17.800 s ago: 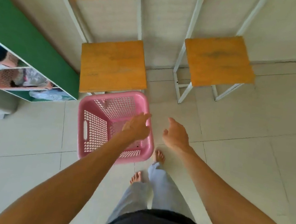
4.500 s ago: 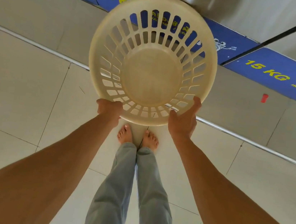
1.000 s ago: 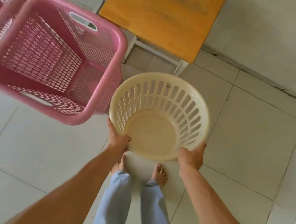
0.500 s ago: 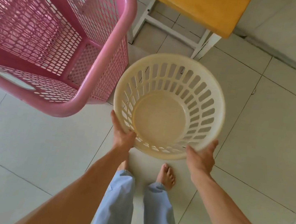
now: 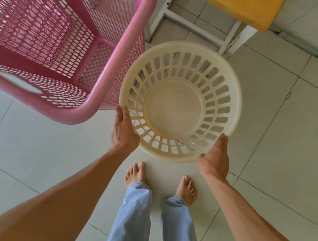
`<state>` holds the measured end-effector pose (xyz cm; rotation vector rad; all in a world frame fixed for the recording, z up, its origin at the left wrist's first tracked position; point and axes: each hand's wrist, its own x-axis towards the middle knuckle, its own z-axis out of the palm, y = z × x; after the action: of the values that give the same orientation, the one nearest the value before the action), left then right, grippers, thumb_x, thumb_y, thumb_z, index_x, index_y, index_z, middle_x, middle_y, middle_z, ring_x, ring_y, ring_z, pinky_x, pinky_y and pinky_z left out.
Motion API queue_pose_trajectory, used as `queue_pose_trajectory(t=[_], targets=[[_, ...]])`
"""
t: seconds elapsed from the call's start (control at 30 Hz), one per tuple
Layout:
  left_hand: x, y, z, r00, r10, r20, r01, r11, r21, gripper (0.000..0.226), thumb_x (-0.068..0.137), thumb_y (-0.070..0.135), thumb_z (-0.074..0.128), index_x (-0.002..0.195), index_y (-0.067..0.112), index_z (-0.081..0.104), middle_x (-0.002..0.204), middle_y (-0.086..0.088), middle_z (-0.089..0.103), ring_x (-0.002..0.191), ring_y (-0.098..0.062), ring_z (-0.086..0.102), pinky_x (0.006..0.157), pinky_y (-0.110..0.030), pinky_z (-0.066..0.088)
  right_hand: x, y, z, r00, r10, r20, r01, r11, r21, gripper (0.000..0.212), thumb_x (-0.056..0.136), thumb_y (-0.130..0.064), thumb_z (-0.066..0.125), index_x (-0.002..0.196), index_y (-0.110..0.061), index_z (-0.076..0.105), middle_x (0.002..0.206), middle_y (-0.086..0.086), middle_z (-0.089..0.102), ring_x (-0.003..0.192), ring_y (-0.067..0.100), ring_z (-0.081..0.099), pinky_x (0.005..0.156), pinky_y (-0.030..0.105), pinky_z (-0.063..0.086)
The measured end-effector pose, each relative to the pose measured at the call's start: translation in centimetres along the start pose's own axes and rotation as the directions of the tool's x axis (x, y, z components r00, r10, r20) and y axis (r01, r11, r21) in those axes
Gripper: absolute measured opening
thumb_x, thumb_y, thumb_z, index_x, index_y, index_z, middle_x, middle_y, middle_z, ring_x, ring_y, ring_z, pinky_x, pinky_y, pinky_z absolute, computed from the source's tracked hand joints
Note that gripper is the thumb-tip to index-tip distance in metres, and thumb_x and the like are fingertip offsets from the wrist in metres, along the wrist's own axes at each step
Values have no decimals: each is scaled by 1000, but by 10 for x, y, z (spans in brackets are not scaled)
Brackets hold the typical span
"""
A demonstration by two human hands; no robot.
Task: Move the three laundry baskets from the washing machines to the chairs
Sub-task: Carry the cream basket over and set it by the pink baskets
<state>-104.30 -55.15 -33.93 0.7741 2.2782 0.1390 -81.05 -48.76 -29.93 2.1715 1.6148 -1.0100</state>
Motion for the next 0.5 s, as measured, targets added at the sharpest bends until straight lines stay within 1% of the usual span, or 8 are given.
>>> queue_pose_trajectory(t=[0.07,0.13,0.23,0.33,0.4,0.5], targets=[[4,-4,0,999,34,17,-35,999,41,105,73,1,68,153,26,4,163,2,7,133,-37,46,89,-50,56,9,-2,-3,1000,-27,0,27,999,-19,88,91,-5,62,161,-11,8,169,3,7,145,28,38,106,34,41],[6,-6,1,999,45,22,-46,998,50,103,76,3,66,154,25,1,164,1,6,132,-37,47,89,-48,56,15,-1,-5,1000,-9,-19,9,1000,6,89,91,-4,64,161,-10,9,169,4,9,148,26,33,110,33,37],[9,-2,2,999,38,31,-40,998,53,103,77,2,65,154,20,-1,164,-1,3,134,-37,44,90,-46,54,20,-2,-6,999,-23,-26,23,1000,2,89,90,-5,65,161,-9,11,168,5,12,148,27,32,113,33,33],[9,4,0,999,-7,50,4,997,71,106,77,-2,63,155,16,-5,165,-2,-9,140,-35,37,92,-42,51,19,-2,-2,999,-42,-23,42,999,-11,87,91,-6,65,160,-8,13,168,6,13,147,28,34,114,33,32],[10,5,-1,998,-12,59,7,997,70,106,75,-4,64,155,16,-4,164,-1,-8,140,-36,36,92,-43,51,18,-2,0,999,-40,-18,39,999,-12,85,91,-6,63,160,-8,14,168,6,13,147,28,34,114,35,32],[12,3,-2,997,-11,77,6,998,58,103,73,1,65,153,21,4,162,-2,2,139,-38,36,94,-48,53,14,-6,4,999,-22,-34,22,1000,10,84,90,-4,63,160,-8,16,168,6,14,147,28,34,114,36,33]])
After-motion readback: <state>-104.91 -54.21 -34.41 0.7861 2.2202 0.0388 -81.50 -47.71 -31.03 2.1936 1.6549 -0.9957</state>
